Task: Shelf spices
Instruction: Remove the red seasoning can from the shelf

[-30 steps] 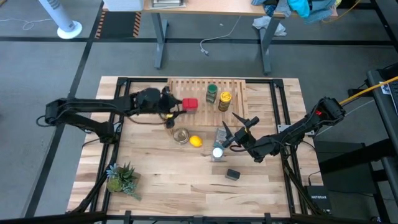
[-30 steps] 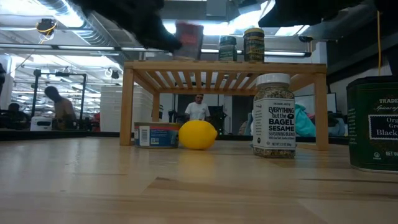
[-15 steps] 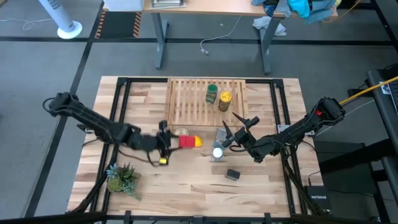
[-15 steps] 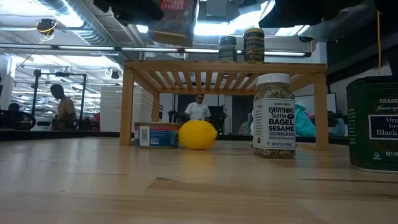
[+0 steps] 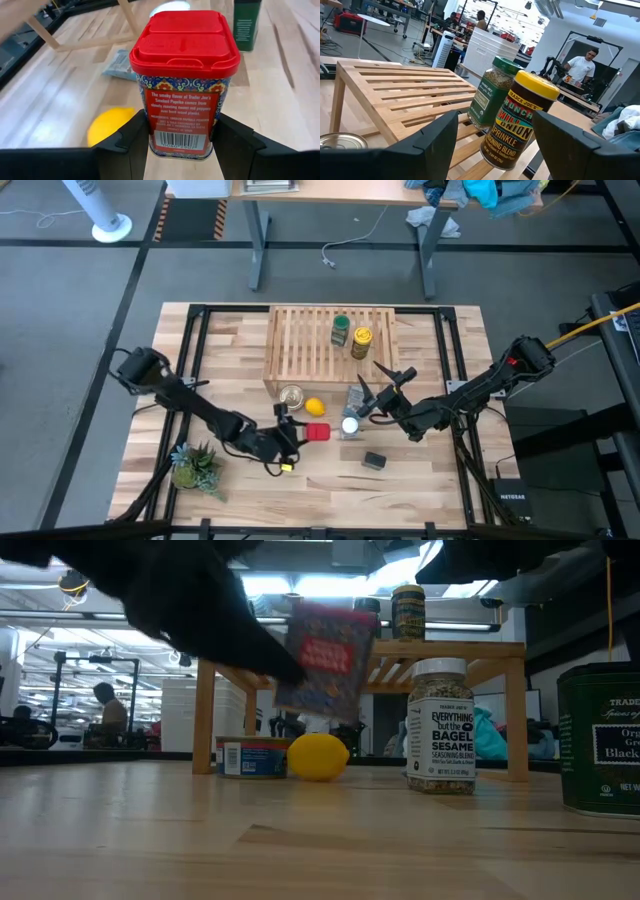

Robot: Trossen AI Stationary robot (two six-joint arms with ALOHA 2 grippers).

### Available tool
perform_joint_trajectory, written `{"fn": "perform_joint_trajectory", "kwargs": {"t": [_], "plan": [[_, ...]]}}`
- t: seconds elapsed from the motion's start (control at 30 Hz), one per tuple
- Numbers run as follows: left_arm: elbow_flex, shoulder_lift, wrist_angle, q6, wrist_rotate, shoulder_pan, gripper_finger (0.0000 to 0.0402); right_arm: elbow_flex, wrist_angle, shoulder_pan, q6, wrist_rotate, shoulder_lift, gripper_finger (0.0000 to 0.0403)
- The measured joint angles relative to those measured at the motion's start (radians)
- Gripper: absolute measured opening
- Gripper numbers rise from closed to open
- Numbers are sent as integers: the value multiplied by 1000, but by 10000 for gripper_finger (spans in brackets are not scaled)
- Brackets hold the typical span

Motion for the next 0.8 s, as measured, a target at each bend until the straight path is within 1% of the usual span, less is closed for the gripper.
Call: {"fn": "perform_joint_trajectory", "kwargs": {"t": [0.17, 0.3, 0.53, 0.7, 0.8], "plan": [[0, 51, 86, -8, 44, 24, 170, 0, 0, 0, -11, 0, 0, 259], [0, 83, 142, -21, 60, 33, 170, 0, 0, 0, -23, 0, 0, 259], [0, 154, 192, -50, 66, 33, 169, 0, -1, 0, -23, -1, 0, 259], [0, 187, 221, -49, 72, 45, 169, 0, -2, 0, -23, -27, 0, 259], [0, 197, 256, -35, 111, 61, 169, 0, -1, 0, -23, -34, 0, 259]]}}
